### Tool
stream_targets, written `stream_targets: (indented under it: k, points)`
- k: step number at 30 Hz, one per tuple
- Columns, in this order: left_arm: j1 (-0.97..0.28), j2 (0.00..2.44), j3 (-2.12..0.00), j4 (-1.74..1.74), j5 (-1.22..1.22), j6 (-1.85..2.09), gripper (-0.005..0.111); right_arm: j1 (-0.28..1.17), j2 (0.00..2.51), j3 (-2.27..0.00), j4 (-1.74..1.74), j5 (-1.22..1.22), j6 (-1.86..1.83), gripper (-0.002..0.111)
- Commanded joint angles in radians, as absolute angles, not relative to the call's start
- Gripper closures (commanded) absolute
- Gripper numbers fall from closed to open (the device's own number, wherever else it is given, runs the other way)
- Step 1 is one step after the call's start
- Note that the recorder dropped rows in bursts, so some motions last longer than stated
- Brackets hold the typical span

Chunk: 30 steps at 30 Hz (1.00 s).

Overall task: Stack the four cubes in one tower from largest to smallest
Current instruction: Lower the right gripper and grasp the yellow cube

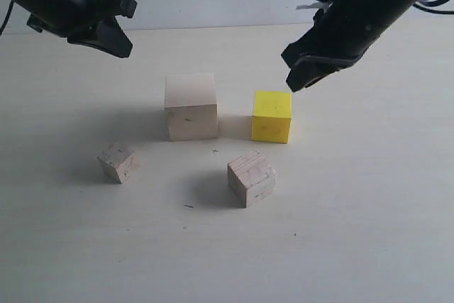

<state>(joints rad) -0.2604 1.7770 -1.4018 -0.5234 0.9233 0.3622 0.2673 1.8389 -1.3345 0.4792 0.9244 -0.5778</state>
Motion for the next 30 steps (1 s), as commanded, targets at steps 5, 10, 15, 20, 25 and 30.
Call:
stream_targets:
  k: [5,10,15,20,25,30]
  points:
    - [-0.261,1.669,-1.407,-0.537,0.997,0.332,0.107,0.268,1.936,-1.333,0.543,0.817,-0.817,0.026]
    - [-0.261,1.648,-1.407,-0.537,1.018,0.315,0.107,0.268,1.940,-1.333,0.630,0.769,-0.958,0.027]
    - [-0.261,1.648,-1.407,-0.534,1.059,0.314,0.107,0.268,1.940,-1.333,0.657,0.815,-1.069,0.029]
    - [-0.261,1.648,-1.402,-0.527,1.099,0.314,0.107,0.268,1.940,-1.333,0.657,0.799,-1.215,0.030]
    - [-0.261,1.648,-1.363,-0.527,1.099,0.317,0.107,0.268,1.940,-1.333,0.655,0.732,-1.239,0.030]
    - [-0.261,1.648,-1.337,-0.536,1.104,0.333,0.107,0.280,1.940,-1.333,0.653,0.737,-1.389,0.030]
